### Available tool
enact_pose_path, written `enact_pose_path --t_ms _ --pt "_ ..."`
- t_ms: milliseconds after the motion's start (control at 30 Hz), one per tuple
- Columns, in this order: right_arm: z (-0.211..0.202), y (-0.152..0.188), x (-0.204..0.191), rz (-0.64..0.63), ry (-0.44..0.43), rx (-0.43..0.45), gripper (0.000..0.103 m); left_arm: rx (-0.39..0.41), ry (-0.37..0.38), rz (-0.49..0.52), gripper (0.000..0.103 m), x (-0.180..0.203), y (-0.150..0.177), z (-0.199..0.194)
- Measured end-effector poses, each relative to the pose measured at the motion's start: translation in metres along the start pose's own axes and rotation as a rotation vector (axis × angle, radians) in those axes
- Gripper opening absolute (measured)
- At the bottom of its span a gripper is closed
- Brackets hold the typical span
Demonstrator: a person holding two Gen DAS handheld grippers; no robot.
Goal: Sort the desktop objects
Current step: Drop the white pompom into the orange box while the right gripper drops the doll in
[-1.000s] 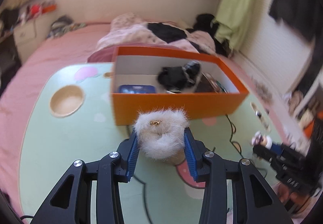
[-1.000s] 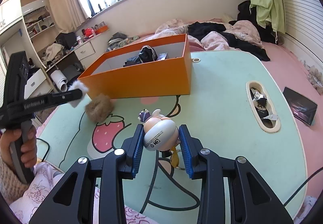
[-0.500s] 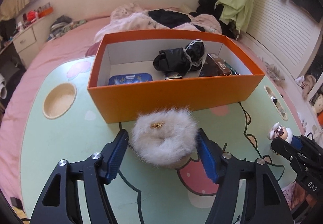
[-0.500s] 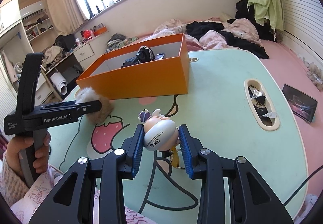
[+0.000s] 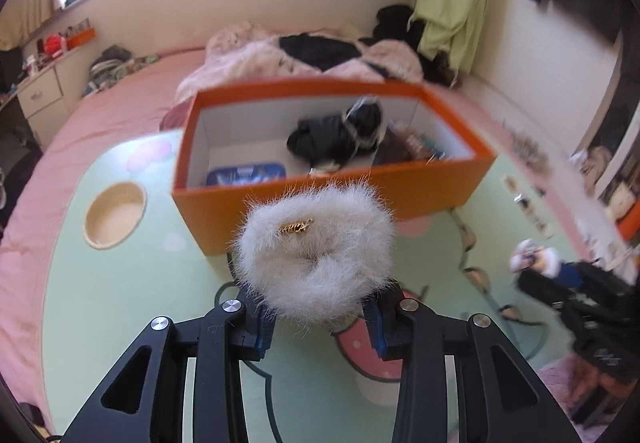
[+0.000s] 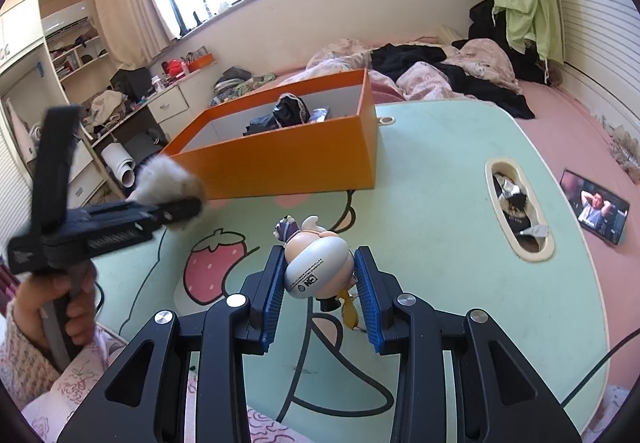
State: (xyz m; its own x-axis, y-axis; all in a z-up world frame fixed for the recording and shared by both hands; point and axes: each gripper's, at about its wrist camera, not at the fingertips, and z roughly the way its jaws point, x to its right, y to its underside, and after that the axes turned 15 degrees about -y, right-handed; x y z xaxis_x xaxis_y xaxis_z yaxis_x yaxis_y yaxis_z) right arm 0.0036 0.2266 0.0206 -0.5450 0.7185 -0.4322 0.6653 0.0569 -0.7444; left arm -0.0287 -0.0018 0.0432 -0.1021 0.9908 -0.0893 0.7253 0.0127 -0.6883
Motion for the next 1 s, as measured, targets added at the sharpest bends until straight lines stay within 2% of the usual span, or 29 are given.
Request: enact_pose_path --t_ms 67,233,367,500,567,600,633,667,700,767,800,933,1000 --pt "0.001 -0.007 -0.005 -0.016 -0.010 -0.011 0.036 0.007 0.028 -0.006 0.035 -0.004 -0.012 -0.010" --pt "-0.007 -0.054 -0.028 -0.080 -0.059 0.024 0.036 0.023 -0.002 0.020 0.036 -0.004 -0.059 -0.021" --pt "-0.012 -0.108 -0.048 -0.149 -0.062 0.085 0.036 0.014 -0.005 0.000 0.036 -0.010 -0.092 -0.016" --pt "0.011 -0.147 -0.055 -0.188 -0.040 0.093 0.036 -0.033 -0.014 -0.029 0.036 -0.012 -0.111 0.010" --pt "0.033 -0.152 -0.050 -0.200 -0.003 0.076 0.036 -0.087 -0.034 -0.046 0.042 -0.011 -0.111 0.034" --pt "0.047 -0.151 -0.046 -0.200 0.016 0.058 0.036 -0.123 -0.039 -0.052 0.051 -0.010 -0.109 0.047" --pt "0.059 -0.148 -0.042 -0.192 0.029 0.034 0.037 -0.152 -0.047 -0.057 0.055 -0.011 -0.106 0.059" --pt "0.072 -0.145 -0.035 -0.170 0.043 -0.002 0.039 -0.167 -0.056 -0.058 0.055 -0.012 -0.101 0.067" --pt "0.084 -0.142 -0.029 -0.135 0.050 -0.045 0.043 -0.173 -0.063 -0.060 0.055 -0.013 -0.097 0.072" --pt "0.101 -0.138 -0.017 -0.065 0.051 -0.127 0.043 -0.159 -0.064 -0.062 0.059 -0.016 -0.091 0.068" --pt "0.102 -0.138 -0.015 -0.053 0.050 -0.138 0.043 -0.147 -0.069 -0.062 0.063 -0.018 -0.089 0.063" --pt "0.081 -0.141 -0.023 -0.094 0.055 -0.078 0.045 -0.080 -0.087 -0.074 0.070 -0.031 -0.086 0.037" --pt "0.066 -0.144 -0.033 -0.111 0.034 -0.040 0.055 -0.056 -0.090 -0.092 0.071 -0.039 -0.084 0.024"
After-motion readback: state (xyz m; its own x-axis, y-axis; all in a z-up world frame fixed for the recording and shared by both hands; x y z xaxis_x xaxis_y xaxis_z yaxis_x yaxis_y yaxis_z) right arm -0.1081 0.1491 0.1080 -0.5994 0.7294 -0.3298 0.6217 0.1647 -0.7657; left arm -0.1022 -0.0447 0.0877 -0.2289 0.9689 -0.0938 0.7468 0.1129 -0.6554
